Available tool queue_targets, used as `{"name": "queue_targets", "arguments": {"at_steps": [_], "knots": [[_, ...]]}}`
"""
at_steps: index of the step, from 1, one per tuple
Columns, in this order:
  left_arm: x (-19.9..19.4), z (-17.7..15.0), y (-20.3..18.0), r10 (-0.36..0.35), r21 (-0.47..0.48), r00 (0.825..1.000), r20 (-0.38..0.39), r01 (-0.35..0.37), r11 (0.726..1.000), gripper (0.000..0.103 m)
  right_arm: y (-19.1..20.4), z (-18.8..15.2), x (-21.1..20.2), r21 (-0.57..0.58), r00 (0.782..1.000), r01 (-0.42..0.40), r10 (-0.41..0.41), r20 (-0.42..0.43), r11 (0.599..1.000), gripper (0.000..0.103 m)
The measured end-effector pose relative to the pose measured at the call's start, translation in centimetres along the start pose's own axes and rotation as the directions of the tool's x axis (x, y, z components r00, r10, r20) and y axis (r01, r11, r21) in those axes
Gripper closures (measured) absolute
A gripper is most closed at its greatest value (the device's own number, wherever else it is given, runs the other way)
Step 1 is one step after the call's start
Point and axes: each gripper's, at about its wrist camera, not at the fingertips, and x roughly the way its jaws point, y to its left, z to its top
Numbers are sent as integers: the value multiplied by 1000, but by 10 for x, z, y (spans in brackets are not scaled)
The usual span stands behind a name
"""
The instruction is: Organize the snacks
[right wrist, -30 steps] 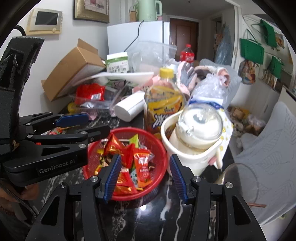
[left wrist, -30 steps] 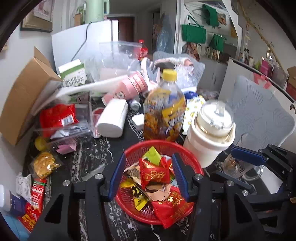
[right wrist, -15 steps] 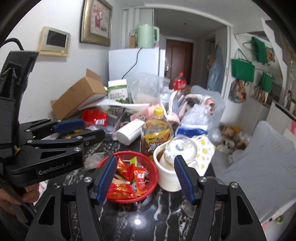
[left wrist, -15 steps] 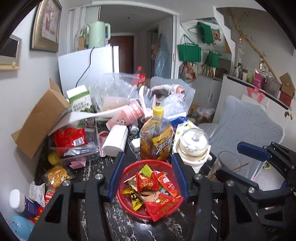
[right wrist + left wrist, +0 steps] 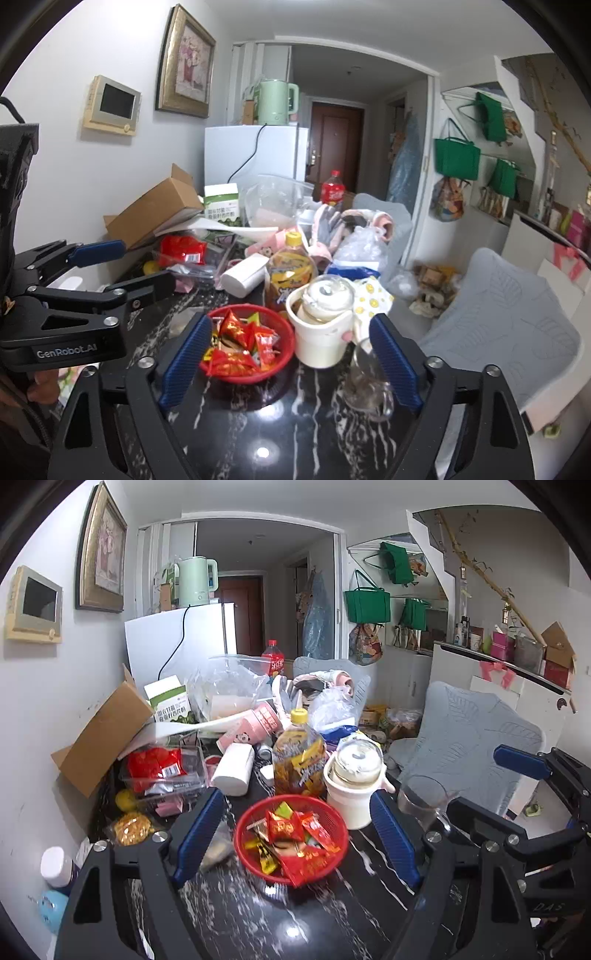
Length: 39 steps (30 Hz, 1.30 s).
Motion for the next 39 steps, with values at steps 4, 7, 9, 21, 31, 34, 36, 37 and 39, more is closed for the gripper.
{"name": "queue_targets", "arguments": {"at_steps": [4, 7, 9, 21, 31, 34, 36, 37, 39], "knots": [[-15, -11, -4, -1, -8, 1000, 1, 1, 1000, 22, 1, -10, -16, 7, 1000, 20, -20, 6, 1000, 8], [-24, -22, -9, 4, -7, 1000, -4, -4, 1000, 22, 0, -19, -22, 17, 1000, 18, -18, -4, 1000, 7], [-28, -29, -11, 10, -9, 1000, -12, -10, 1000, 22, 0, -25, -26, 29, 1000, 19, -18, -12, 999, 7], [-26, -81, -17, -17, -86, 993, -115, 7, 996, 22, -4, -77, -30, 70, 994, 36, -28, -105, 997, 7], [-25, -102, -25, -18, -115, 987, -160, 0, 993, 22, -3, -99, -25, 81, 988, 13, -1, -158, 997, 7], [-27, -103, -27, -10, -108, 987, -160, -7, 994, 22, -3, -102, -24, 85, 986, 7, 7, -164, 996, 7], [-28, -103, -28, -9, -107, 987, -159, -8, 994, 22, -3, -102, -24, 86, 986, 8, 6, -168, 996, 7], [-28, -103, -28, -9, -107, 987, -159, -8, 994, 22, -3, -102, -24, 87, 986, 9, 6, -168, 996, 6], [-28, -103, -28, -8, -106, 987, -161, -10, 994, 22, -4, -102, -23, 90, 985, 8, 7, -170, 996, 7]]}}
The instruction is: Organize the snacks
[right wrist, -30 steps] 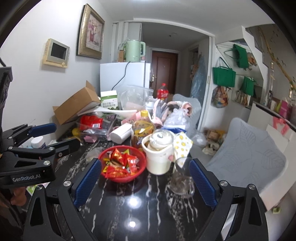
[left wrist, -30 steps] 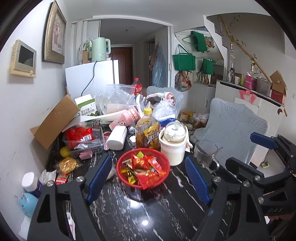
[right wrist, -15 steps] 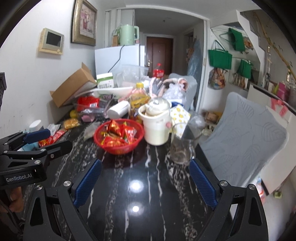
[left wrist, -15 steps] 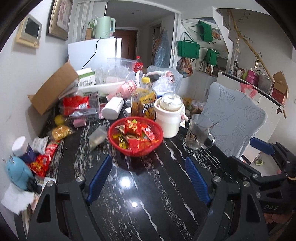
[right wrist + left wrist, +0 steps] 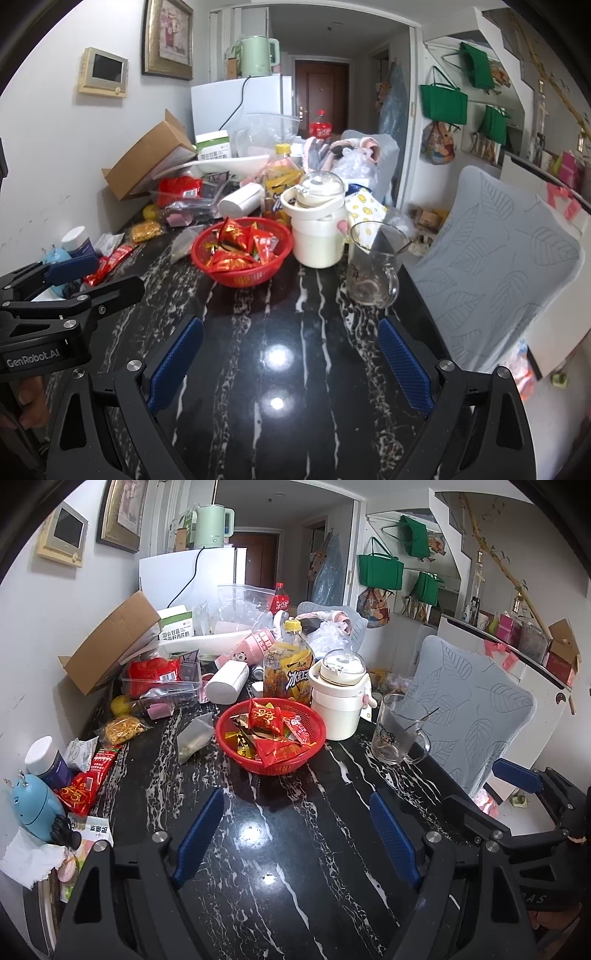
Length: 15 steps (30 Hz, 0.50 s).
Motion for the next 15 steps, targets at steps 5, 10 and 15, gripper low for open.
{"name": "queue_targets", "arguments": {"at_steps": [5, 10, 15], "knots": [[-3, 1, -1, -2, 6, 1000, 2, 2, 1000, 22, -1, 0, 1, 4, 1000, 2, -2, -5, 1000, 7], [-3, 1, -2, -1, 7, 1000, 1, 1, 1000, 22, -2, 1, 2, 5, 1000, -2, 3, -8, 1000, 7], [-4, 2, -3, -9, 4, 1000, -1, 9, 1000, 22, -2, 1, 2, 7, 1000, -1, 1, -6, 1000, 7]]}}
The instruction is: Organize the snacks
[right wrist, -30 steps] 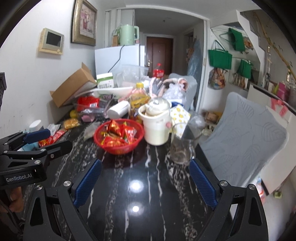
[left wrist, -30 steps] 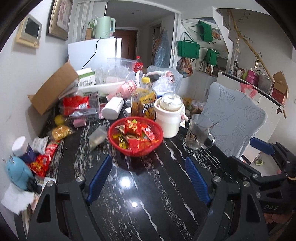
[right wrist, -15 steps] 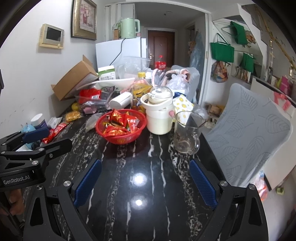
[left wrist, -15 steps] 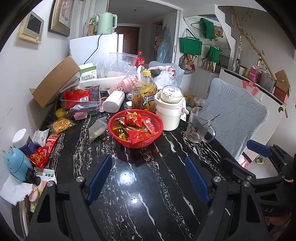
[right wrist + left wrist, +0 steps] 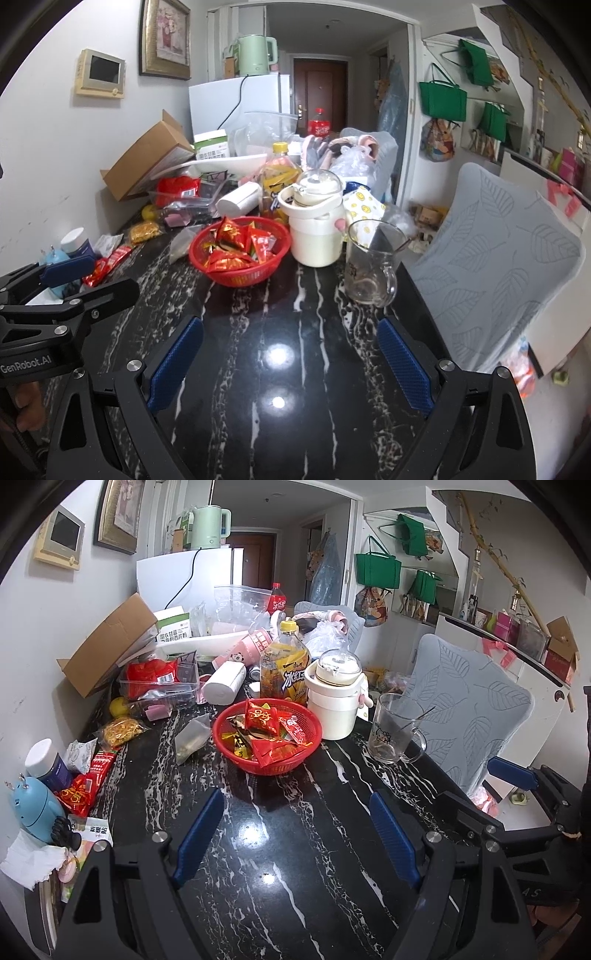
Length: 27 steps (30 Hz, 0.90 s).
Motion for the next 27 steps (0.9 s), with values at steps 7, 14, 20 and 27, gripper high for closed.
{"name": "queue_targets", "arguments": {"at_steps": [7, 14, 20, 27], "knots": [[2, 3, -2, -3, 10, 1000, -2, 3, 1000, 22, -4, 1, 2, 7, 1000, 3, -3, -4, 1000, 7], [4, 4, -4, -9, 13, 1000, -10, 9, 1000, 22, -7, 0, 2, 12, 1000, 5, -5, -7, 1000, 7], [4, 4, -5, -10, 16, 1000, -9, 10, 1000, 22, -7, 0, 2, 12, 1000, 9, -9, -9, 1000, 7], [4, 3, -5, -10, 26, 1000, -11, 10, 1000, 22, -7, -2, 1, 21, 1000, 20, -20, -14, 1000, 7]]}}
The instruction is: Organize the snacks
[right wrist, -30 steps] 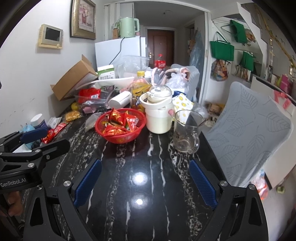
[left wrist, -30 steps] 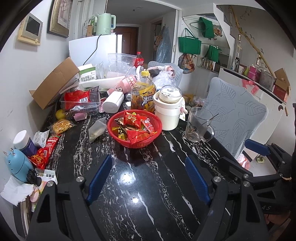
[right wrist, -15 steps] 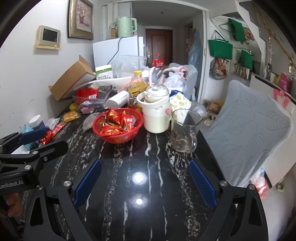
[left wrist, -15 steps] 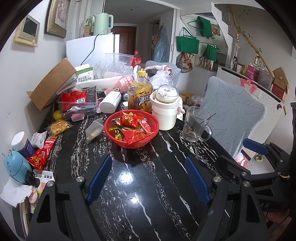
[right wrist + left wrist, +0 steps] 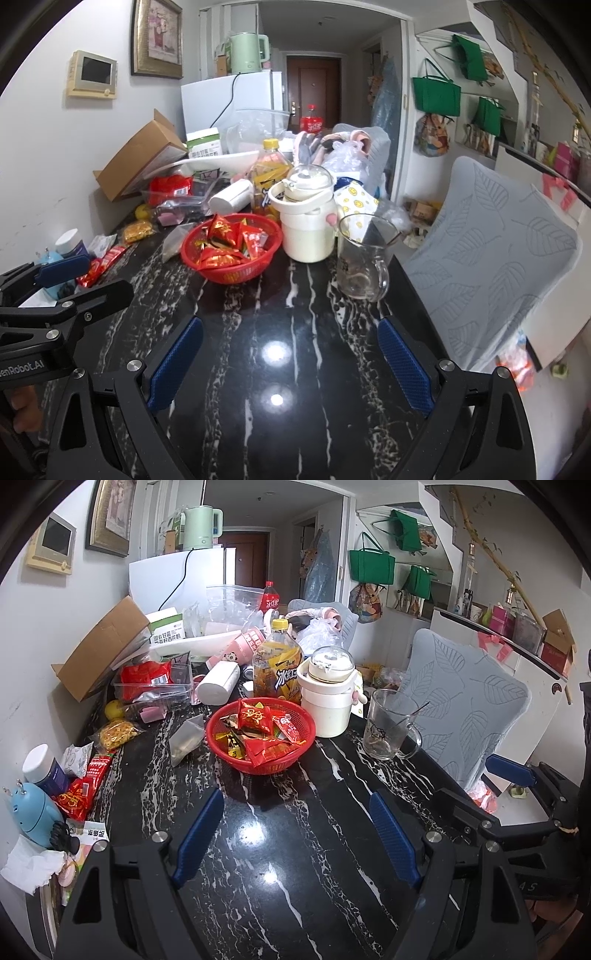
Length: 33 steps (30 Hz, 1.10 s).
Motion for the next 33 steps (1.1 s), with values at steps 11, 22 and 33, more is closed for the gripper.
{"name": "queue_targets", "arguments": {"at_steps": [11, 22, 33], "knots": [[0, -2, 3, 1, 11, 1000, -3, -1, 1000, 22, 3, -1, 1, 3, 1000, 14, -14, -9, 1000, 7], [2, -4, 7, 23, 14, 1000, -18, -22, 1000, 22, 5, -2, 3, -3, 1000, 16, -16, -17, 1000, 7], [1, -5, 9, 64, 31, 998, -12, -64, 997, 22, 8, -3, 6, -11, 999, 21, -22, -24, 1000, 7]]}}
